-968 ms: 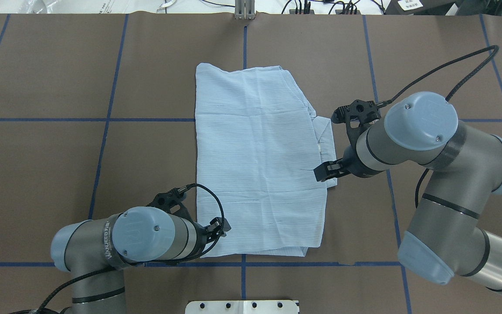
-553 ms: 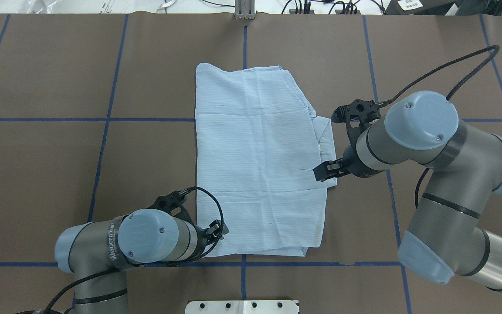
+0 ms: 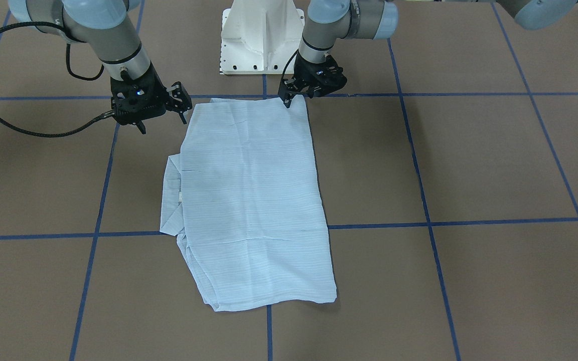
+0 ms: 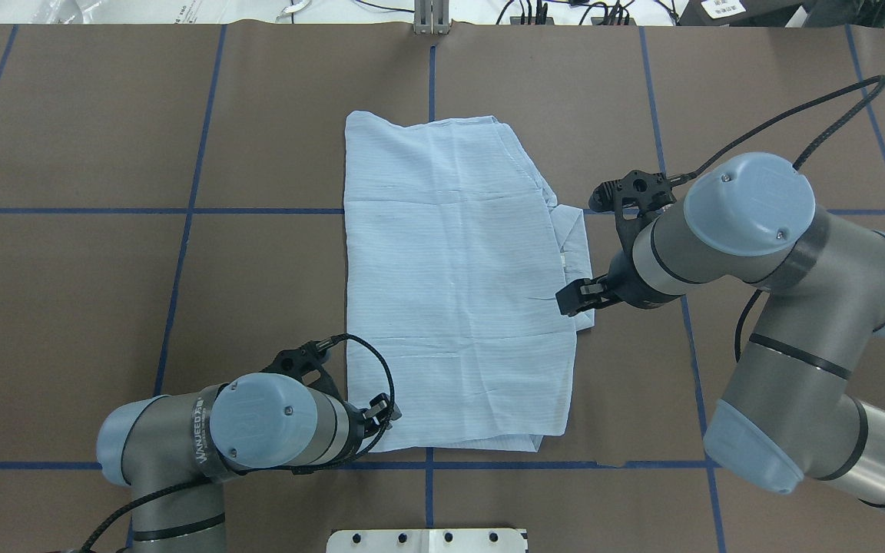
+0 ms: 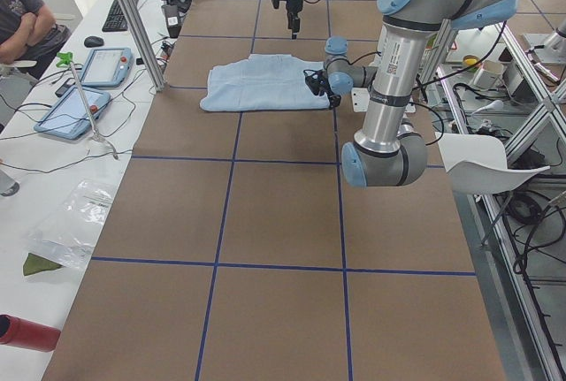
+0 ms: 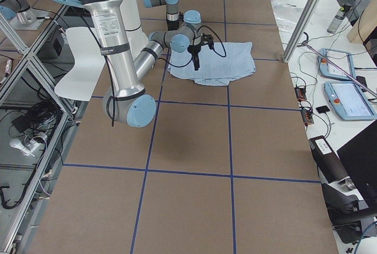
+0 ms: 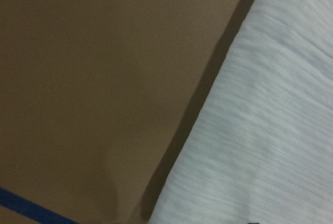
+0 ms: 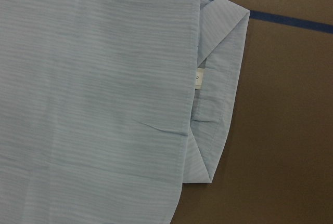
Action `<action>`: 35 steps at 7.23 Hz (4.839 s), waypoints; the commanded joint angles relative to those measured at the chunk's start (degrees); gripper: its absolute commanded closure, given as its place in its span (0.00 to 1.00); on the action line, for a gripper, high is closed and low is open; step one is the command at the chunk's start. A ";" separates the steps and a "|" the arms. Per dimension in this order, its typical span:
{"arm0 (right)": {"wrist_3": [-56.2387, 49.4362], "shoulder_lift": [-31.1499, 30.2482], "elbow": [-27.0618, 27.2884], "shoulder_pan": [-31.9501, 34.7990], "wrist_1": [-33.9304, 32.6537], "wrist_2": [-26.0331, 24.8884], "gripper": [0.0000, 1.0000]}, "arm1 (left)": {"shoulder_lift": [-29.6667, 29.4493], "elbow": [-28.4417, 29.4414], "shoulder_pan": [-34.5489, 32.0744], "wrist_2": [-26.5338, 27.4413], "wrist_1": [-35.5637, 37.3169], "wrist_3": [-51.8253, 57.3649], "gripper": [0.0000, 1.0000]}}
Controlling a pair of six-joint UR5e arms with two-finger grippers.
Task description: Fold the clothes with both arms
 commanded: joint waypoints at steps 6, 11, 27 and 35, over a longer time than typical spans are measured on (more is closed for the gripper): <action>0.04 0.03 0.00 1.19 -0.28 0.84 0.00 | -0.37 0.22 0.86 -0.04 0.03 0.01 0.32; -0.05 -0.06 0.00 1.19 -0.28 1.02 0.00 | -0.19 -0.39 0.51 -0.04 0.11 0.19 0.69; 0.04 -0.85 0.00 1.19 -0.37 1.02 0.00 | -0.98 0.40 -0.19 -0.21 2.22 0.28 0.49; 3.43 -0.94 1.31 1.10 -0.19 1.19 0.00 | -0.98 -2.23 -1.07 -0.30 2.49 0.63 1.00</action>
